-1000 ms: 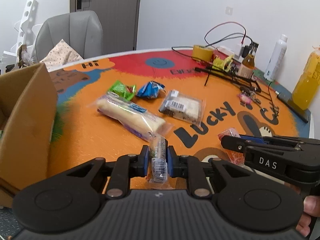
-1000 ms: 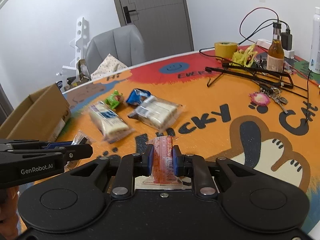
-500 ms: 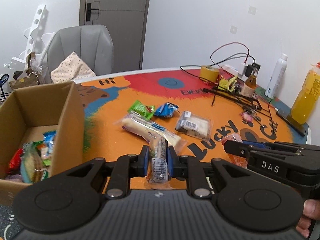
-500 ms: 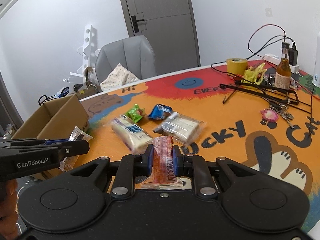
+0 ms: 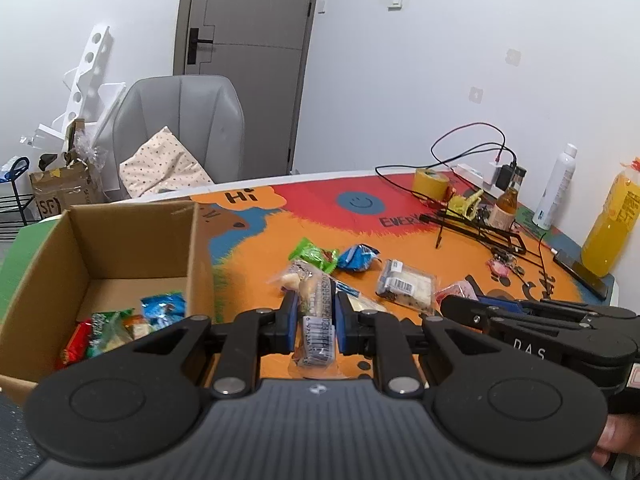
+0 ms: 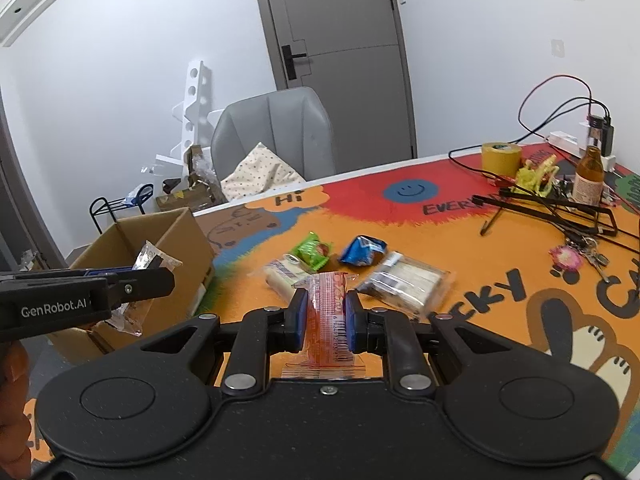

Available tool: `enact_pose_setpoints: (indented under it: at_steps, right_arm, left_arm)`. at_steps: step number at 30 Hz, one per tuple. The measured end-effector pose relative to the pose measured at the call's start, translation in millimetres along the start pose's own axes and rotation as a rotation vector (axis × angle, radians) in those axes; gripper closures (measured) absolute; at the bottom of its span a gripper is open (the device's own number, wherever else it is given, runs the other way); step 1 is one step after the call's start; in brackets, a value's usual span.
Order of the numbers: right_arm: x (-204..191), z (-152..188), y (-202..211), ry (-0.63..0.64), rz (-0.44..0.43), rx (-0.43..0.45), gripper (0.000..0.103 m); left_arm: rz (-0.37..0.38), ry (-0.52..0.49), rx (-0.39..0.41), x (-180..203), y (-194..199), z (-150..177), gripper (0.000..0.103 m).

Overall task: Organize snacks
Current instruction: 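Carry the clear stick packet and orange packet over the box with both grippers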

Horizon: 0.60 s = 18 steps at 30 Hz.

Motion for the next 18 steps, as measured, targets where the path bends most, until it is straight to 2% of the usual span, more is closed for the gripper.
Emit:
enact_pose_setpoints:
  at_steps: [18]
  right_arm:
    - [-57.4, -14.8, -20.8, 0.053, -0.074, 0.001, 0.085]
  left_arm:
    - [-0.059, 0.048, 0.043, -56.8, 21.1, -13.8, 0.085]
Point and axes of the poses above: each gripper's, at about its wrist camera, not at the fingertips, and y roughly against the way its jaws point, x to its right, z to its underside, the point moved 5 cm from there along -y, roughly the way its jaws point, and after that the axes turned 1 degree about -x, right-handed, at the moved point
